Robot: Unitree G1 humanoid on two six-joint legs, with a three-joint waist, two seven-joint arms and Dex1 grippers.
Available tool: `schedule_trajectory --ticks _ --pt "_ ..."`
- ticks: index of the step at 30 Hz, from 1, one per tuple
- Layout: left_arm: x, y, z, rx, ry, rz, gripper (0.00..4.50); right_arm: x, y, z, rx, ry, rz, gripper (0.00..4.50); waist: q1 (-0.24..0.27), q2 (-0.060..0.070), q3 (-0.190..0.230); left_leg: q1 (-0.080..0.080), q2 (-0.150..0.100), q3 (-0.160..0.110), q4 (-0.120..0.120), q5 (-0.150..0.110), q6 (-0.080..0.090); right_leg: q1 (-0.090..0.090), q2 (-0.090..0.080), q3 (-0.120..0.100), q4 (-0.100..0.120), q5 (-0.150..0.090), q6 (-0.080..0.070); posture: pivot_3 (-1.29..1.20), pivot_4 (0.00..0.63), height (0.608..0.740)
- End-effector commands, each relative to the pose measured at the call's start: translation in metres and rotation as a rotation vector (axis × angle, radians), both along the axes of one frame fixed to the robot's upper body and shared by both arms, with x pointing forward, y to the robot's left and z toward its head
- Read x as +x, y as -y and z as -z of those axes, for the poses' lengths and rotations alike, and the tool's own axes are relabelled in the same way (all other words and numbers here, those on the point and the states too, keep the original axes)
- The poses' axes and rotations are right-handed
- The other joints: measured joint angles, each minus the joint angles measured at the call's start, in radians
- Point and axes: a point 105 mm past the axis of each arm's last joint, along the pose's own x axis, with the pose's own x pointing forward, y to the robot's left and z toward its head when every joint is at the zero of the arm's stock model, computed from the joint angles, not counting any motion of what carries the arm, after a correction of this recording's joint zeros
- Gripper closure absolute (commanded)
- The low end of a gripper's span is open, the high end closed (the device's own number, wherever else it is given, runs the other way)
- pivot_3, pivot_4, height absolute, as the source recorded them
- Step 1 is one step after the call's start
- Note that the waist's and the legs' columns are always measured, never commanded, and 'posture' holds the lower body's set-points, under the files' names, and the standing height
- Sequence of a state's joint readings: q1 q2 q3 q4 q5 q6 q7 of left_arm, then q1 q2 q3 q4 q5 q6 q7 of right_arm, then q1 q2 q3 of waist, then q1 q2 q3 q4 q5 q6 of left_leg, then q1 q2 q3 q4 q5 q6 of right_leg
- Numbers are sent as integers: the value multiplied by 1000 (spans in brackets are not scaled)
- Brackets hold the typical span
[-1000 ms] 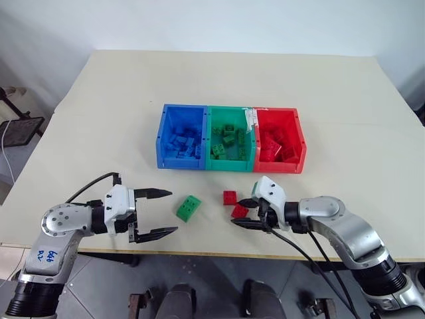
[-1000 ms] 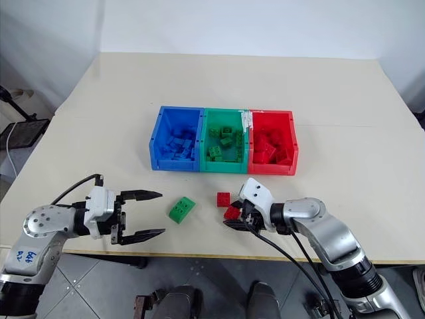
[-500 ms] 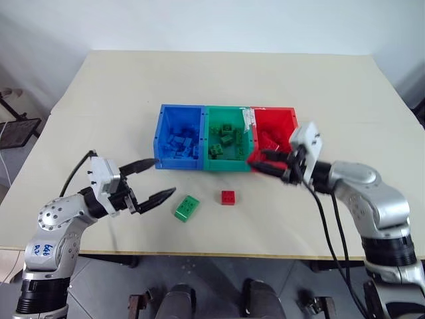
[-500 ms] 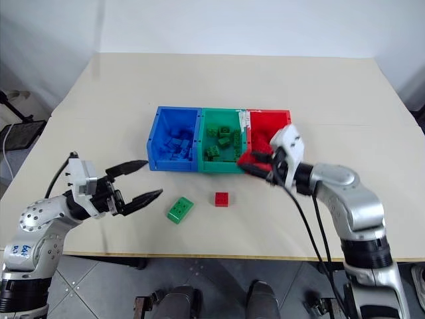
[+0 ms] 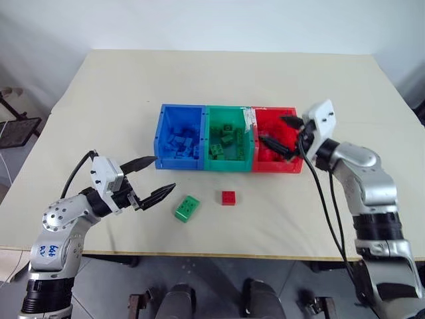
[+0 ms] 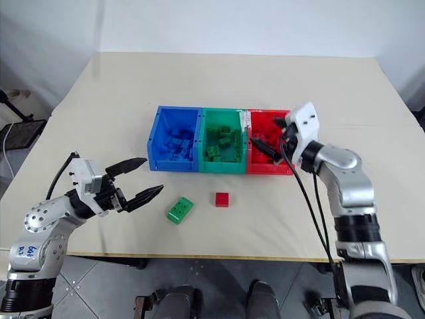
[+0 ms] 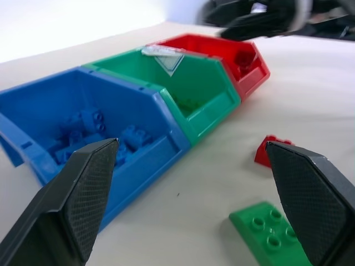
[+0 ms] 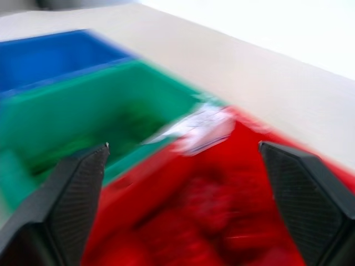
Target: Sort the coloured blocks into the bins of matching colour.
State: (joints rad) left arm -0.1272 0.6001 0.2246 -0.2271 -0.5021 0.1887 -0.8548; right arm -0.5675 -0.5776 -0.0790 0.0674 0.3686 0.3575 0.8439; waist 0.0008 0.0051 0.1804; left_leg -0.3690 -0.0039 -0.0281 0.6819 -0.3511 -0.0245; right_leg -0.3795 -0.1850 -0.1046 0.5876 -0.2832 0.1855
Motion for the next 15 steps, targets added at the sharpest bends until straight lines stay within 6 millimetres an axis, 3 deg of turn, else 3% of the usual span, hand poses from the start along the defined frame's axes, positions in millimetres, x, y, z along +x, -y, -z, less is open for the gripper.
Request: schedule_trajectory --ticks 1,5,9,11,15 --pt "-7 4 -1 81 34 68 0 -42 15 -4 -46 30 -177 27 3 0 0 0 0 0 0 0 0 0 0 0 -1 0 0 0 150 740" --pt "-21 15 12 206 24 233 0 -75 41 30 -296 -10 -281 27 3 0 0 1 0 2 0 0 1 1 0 0 -2 0 0 0 150 740" --pt "-30 24 20 254 5 338 0 -80 61 50 -409 -20 -289 27 -8 0 0 4 1 7 0 0 1 2 0 3 -2 0 0 0 150 740" --pt "-30 25 21 253 0 348 0 -79 62 54 -402 -21 -294 27 -6 0 0 5 1 8 0 0 1 2 0 3 -2 0 -1 0 150 740" --pt "-26 23 21 247 7 322 0 -79 40 55 -366 -23 -360 27 -3 0 0 5 1 8 0 0 1 2 0 3 -2 0 -1 0 150 740"
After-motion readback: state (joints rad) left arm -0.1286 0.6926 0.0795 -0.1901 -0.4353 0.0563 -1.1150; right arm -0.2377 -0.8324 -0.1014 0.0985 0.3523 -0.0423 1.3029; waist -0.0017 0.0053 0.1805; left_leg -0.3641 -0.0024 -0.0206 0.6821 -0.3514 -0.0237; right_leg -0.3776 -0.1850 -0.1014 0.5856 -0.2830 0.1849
